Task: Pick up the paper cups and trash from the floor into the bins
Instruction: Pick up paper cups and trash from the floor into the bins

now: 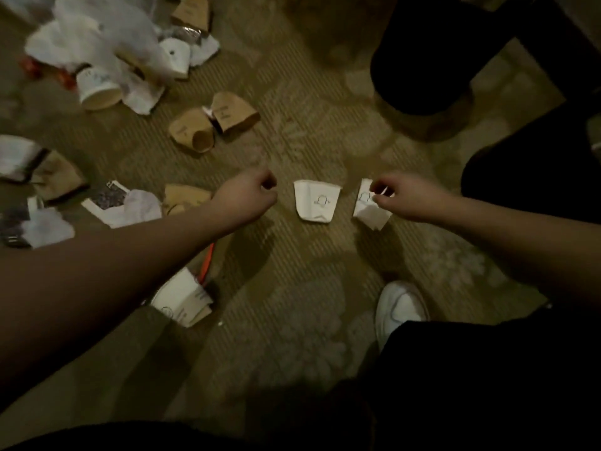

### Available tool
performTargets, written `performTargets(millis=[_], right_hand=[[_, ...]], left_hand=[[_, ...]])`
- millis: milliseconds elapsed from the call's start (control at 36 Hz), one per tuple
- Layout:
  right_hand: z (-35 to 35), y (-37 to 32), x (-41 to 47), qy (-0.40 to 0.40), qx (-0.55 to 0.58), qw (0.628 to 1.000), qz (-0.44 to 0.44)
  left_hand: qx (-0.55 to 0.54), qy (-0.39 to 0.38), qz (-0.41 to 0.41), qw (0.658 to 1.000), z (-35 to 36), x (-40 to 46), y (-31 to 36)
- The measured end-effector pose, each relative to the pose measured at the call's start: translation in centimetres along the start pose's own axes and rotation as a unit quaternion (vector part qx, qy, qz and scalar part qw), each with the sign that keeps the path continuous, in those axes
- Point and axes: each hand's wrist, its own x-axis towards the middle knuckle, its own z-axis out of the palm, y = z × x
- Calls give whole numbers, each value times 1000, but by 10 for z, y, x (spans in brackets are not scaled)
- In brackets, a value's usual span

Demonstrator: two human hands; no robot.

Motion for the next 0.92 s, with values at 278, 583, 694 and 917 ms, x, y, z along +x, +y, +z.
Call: performTargets(millis=[278,583,694,917], right_hand=[[54,38,28,29,50,990,131],[69,40,51,32,50,982,179],[69,41,55,23,25,984,175],[69,46,62,1,29,978,205]], left_hand=[[4,-32,-56,998,72,32,14],[140,-10,33,990,97,70,23],[152,-25,35,987,101,86,28],[190,-41,33,980,112,93,33]])
